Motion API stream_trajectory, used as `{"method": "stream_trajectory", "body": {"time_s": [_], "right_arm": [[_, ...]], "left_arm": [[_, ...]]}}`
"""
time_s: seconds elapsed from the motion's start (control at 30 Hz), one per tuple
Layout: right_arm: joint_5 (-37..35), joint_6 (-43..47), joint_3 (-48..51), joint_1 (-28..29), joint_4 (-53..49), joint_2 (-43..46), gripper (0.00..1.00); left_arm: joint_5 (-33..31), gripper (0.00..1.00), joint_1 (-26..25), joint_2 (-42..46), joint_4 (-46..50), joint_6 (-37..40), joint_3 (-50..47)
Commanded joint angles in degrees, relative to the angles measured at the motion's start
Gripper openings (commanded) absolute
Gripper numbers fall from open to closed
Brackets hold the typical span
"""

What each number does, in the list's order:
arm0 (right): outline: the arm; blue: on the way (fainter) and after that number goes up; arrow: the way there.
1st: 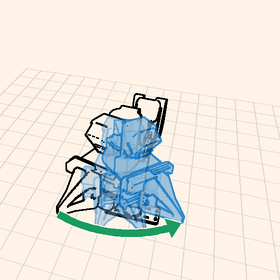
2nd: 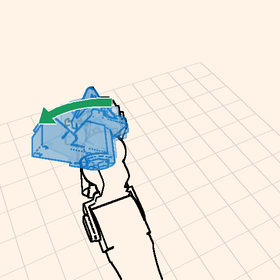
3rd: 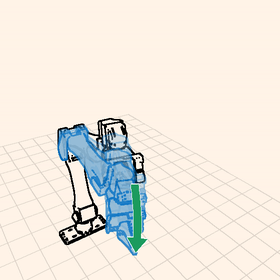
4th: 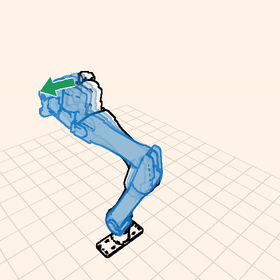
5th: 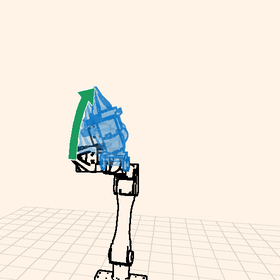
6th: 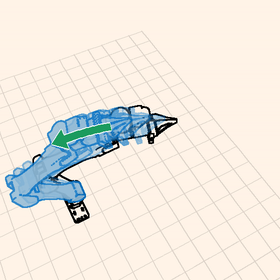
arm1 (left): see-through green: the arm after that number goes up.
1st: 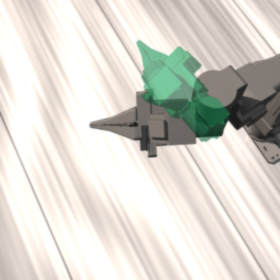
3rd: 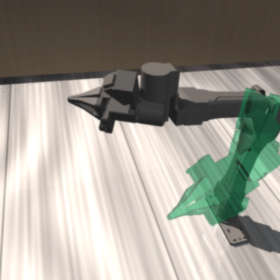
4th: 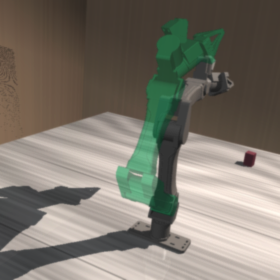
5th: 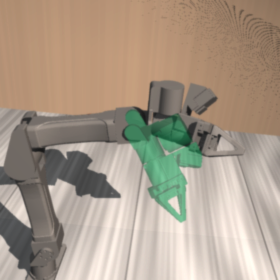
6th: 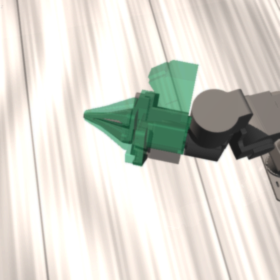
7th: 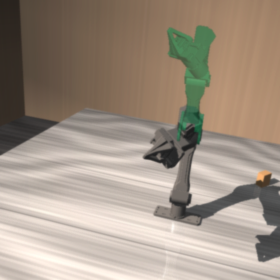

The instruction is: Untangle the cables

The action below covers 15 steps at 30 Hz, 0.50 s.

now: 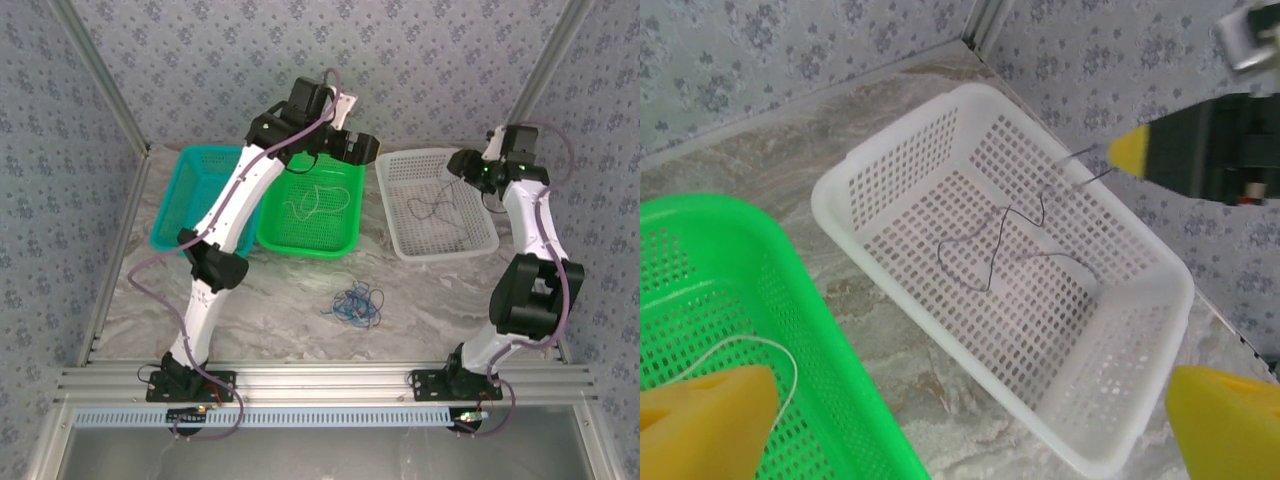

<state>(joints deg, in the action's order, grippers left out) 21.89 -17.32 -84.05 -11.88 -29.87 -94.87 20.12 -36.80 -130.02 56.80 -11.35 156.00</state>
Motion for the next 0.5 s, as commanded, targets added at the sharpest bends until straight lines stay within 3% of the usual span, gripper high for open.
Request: {"method": "stream_trajectory", "body": {"time_s": [0.0, 0.1, 0.23, 0.47], "right_arm": [[-2.79, 2.28, -0.88, 1.00, -4.06, -0.76, 0.75], [-5.22, 3.60, -0.97, 2.09, -4.32, -0.33, 0.91], [-5.40, 3.87, -0.72, 3.41, -6.74, 1.56, 0.91], [-5.21, 6.55, 9.96, 15.16, -5.69, 13.70, 0.85]], "left_arm": [[0.04, 1.00, -0.54, 7.95, -2.75, 1.60, -7.95], [-1.21, 0.99, -0.41, 17.95, -14.14, 0.77, -26.56], [-4.53, 0.99, -0.22, 32.00, -31.27, -1.44, -53.56], [-7.92, 0.99, -0.02, 44.94, -39.70, -4.88, -77.86]]}}
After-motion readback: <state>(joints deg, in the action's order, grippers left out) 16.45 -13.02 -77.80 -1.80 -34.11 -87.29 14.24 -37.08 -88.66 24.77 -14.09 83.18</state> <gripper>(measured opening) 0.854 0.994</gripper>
